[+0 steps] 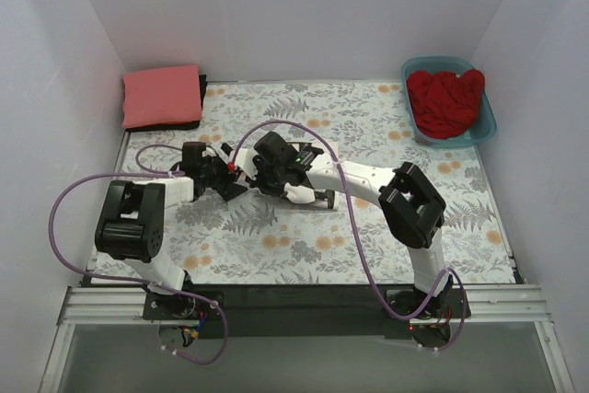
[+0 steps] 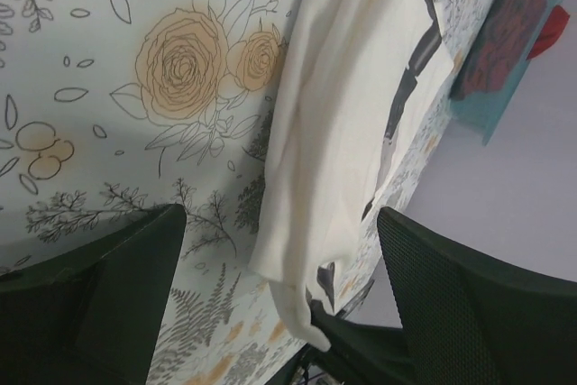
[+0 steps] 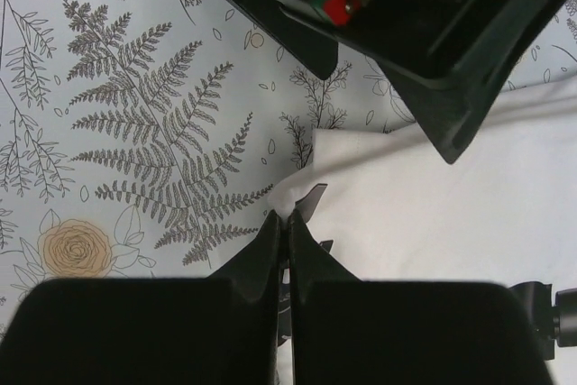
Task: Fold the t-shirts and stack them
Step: Neatly place the folded tshirt to the corner
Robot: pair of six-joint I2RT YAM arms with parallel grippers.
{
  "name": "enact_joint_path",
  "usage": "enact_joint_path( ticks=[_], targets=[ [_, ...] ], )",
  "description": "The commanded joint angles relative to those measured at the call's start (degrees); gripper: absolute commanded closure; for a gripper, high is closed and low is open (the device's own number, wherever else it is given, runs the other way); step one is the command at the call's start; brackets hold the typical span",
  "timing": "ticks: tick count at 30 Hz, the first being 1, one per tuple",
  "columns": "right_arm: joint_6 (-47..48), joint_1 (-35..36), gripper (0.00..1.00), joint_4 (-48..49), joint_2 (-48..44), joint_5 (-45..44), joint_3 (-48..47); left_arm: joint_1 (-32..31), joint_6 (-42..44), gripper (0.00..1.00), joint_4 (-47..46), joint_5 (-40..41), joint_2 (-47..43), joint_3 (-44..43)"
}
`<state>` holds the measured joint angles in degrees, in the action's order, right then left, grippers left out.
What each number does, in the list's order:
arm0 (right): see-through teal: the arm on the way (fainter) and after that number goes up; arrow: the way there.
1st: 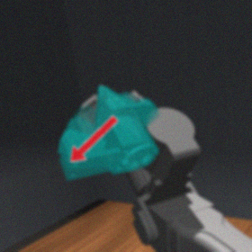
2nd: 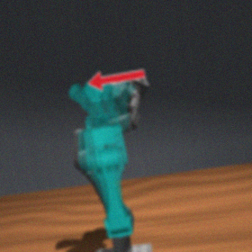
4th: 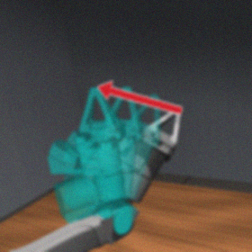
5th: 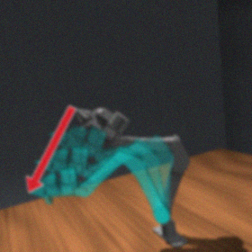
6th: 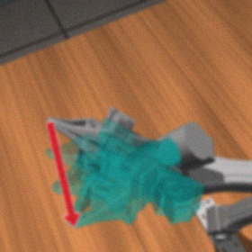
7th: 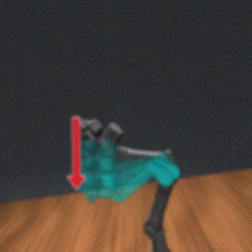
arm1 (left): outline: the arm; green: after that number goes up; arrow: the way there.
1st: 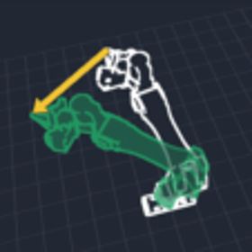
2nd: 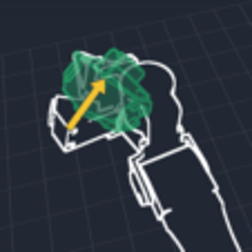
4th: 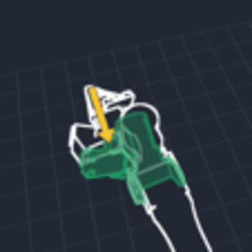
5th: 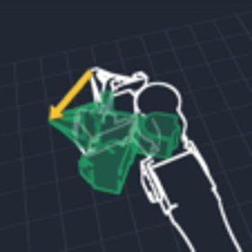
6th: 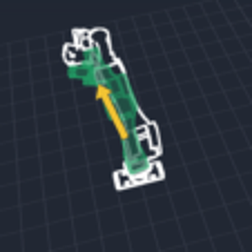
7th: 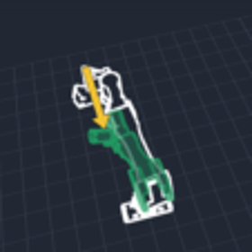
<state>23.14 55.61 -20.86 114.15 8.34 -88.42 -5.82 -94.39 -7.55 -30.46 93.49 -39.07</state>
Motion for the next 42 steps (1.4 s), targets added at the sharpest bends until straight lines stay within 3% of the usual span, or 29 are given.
enact_joint_path(
  ticks=[1,12,18,29,31,34,37,38,39,40,41,42],
  targets=[
    [-0.8,0.1,0.99,1.3,-2.4,2.1,-2.8,-1.1,-6.6,0.13,-6.1,4.2,1.6,-1.8],
    [-2.9,-0.2,0.99,1.2,-2.4,3.6,-6.2,-6.4,-12.1,0.12,-7.6,8.6,11.0,-5.5],
    [-3.0,-0.2,0.99,1.2,-3.2,4.3,-5.5,-6.7,-13.2,0.31,-11.1,8.2,14.3,-7.3],
    [-4.3,-0.2,0.99,1.3,-1.1,4.1,-7.8,-8.7,-16.4,0.4,-13.3,7.6,18.0,-9.4],
    [-4.8,-0.2,0.99,1.4,-0.5,3.4,-9.0,-8.9,-15.8,0.51,-12.5,8.0,18.2,-10.0],
    [-5.3,-0.3,0.99,1.3,0.2,3.7,-10.0,-9.0,-13.9,0.58,-9.6,8.3,18.4,-11.1],
    [-5.9,-0.4,0.99,1.3,0.2,3.6,-10.5,-9.0,-8.1,0.78,-3.4,8.7,18.1,-14.6],
    [-6.3,-0.6,0.89,1.3,-0.2,3.7,-10.4,-9.0,-6.0,0.94,0.0,9.3,17.9,-17.2],
    [-6.9,-1.0,0.81,1.3,-0.6,3.8,-9.9,-9.0,-2.2,1.0,2.2,9.9,17.7,-18.7],
    [-7.4,-1.6,0.74,1.3,-0.9,4.2,-9.6,-8.9,0.8,1.0,4.1,10.2,17.7,-20.3],
    [-7.8,-2.1,0.59,1.2,-1.8,4.3,-8.5,-8.9,3.3,1.0,8.4,10.6,18.0,-23.8],
    [-8.7,-3.4,0.54,1.2,-2.4,4.8,-7.9,-8.8,8.3,1.0,11.1,11.1,18.4,-25.9]
  ],
)
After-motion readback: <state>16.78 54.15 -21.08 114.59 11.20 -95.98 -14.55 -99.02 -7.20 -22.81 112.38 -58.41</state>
